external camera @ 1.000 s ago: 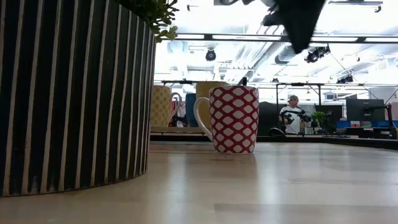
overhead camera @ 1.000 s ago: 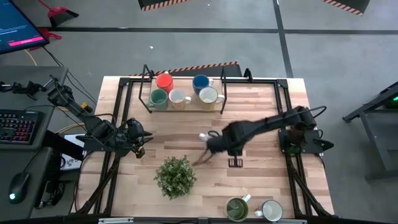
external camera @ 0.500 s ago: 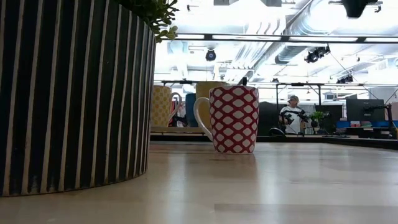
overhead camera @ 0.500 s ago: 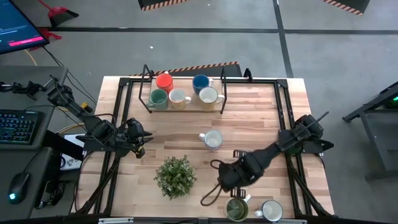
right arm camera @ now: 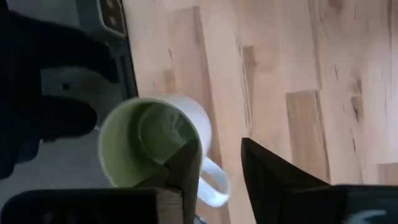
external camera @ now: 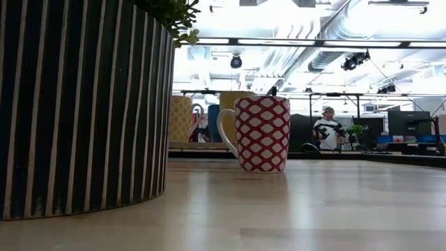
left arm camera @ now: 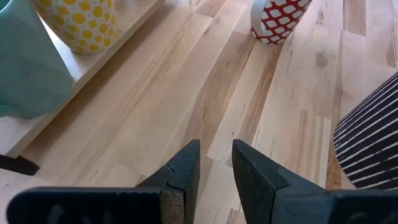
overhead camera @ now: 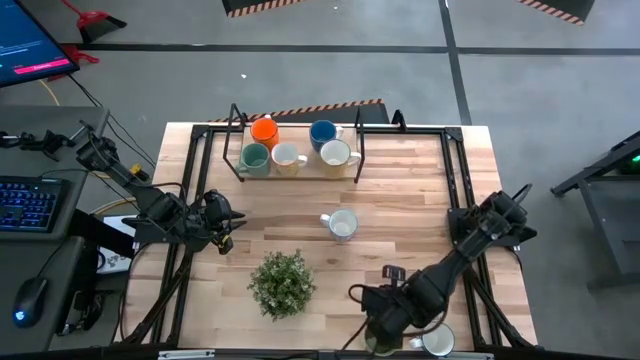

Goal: Place coffee mugs
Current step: Move the dark green mug to the middle of the table

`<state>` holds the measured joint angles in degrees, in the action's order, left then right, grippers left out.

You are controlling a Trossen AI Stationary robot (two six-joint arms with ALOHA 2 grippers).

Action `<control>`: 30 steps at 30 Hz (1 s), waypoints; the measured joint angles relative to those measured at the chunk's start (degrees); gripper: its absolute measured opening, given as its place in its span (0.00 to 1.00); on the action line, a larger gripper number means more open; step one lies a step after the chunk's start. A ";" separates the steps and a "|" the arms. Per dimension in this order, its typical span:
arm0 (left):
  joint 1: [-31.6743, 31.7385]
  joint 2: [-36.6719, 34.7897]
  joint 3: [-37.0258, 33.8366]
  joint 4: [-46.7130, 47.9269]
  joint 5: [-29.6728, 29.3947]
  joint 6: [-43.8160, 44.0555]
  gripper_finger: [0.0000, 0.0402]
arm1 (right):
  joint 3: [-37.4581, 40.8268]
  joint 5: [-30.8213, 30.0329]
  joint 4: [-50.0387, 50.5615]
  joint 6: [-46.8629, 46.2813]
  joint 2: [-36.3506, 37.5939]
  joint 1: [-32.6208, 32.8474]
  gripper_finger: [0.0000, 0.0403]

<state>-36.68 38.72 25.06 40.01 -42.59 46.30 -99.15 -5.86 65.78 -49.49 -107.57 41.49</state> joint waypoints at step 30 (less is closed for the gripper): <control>0.02 0.00 0.00 -0.07 0.02 0.00 0.20 | 0.02 4.85 -3.20 -0.57 -13.46 0.67 0.29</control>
<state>-36.67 38.72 25.06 39.94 -42.57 46.30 -99.13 -1.02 62.57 -50.06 -121.04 42.15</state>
